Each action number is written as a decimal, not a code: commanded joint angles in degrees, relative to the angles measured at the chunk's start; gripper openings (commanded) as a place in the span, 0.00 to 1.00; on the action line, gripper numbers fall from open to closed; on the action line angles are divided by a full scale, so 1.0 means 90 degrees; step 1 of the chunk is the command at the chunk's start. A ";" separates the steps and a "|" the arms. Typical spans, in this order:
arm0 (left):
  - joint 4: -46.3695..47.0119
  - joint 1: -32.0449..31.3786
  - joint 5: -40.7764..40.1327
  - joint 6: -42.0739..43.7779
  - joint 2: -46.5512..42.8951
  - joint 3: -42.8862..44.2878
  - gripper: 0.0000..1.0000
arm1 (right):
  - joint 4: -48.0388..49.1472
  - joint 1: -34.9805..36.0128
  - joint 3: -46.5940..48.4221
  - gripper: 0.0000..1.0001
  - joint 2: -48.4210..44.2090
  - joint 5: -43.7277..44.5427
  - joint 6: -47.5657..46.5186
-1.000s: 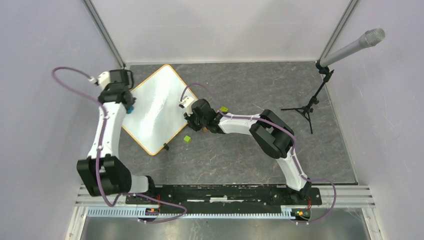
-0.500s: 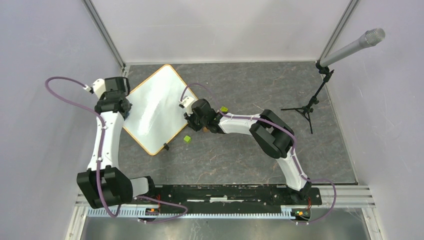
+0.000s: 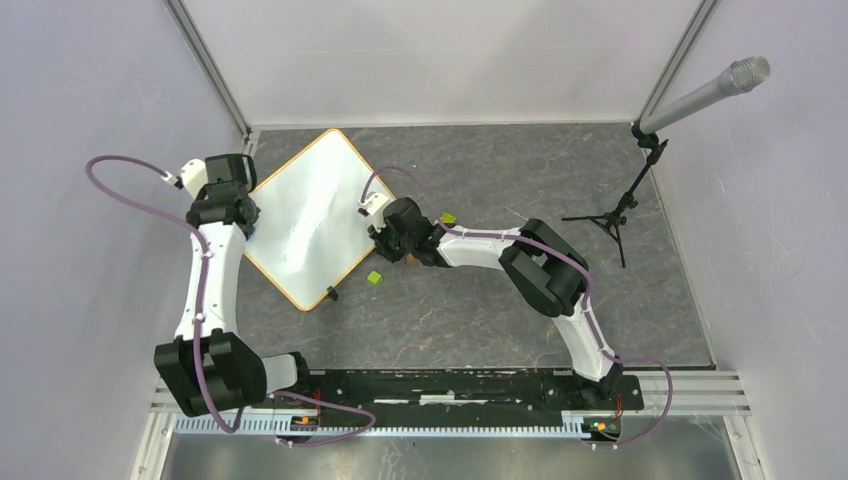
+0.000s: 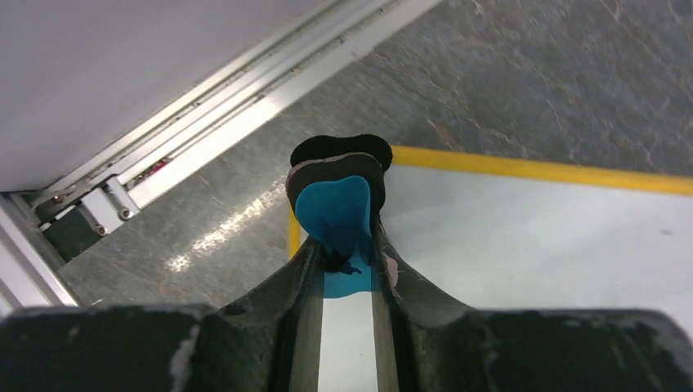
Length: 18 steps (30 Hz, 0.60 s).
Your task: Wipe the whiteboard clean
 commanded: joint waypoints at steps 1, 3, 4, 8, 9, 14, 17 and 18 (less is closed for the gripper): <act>0.0049 0.0429 -0.0327 0.0030 -0.0260 0.0158 0.27 | -0.0417 -0.0035 0.0033 0.00 0.0215 -0.0059 -0.0084; 0.0102 0.0430 -0.0059 0.0033 -0.0159 0.0158 0.25 | -0.0413 -0.0035 0.0033 0.00 0.0207 -0.0062 -0.0090; 0.0094 0.0385 0.0060 0.0051 -0.0103 0.0172 0.24 | -0.0411 -0.0043 0.0033 0.00 0.0206 -0.0067 -0.0090; 0.0108 -0.0289 -0.0279 -0.0022 0.0086 0.0070 0.23 | -0.0413 -0.0046 0.0038 0.00 0.0219 -0.0067 -0.0086; 0.0149 -0.0485 -0.0415 0.0012 0.0117 0.0038 0.23 | -0.0408 -0.0046 0.0034 0.00 0.0215 -0.0069 -0.0086; 0.0156 -0.0388 -0.0507 -0.0080 0.0170 0.0098 0.25 | -0.0423 -0.0046 0.0033 0.00 0.0238 -0.0073 -0.0092; 0.0148 0.0115 -0.0282 -0.0080 0.0070 0.0210 0.25 | -0.0422 -0.0049 0.0043 0.00 0.0240 -0.0071 -0.0101; 0.0153 0.0220 -0.0311 -0.0060 0.0032 0.0233 0.25 | -0.0416 -0.0053 0.0056 0.00 0.0236 -0.0075 -0.0098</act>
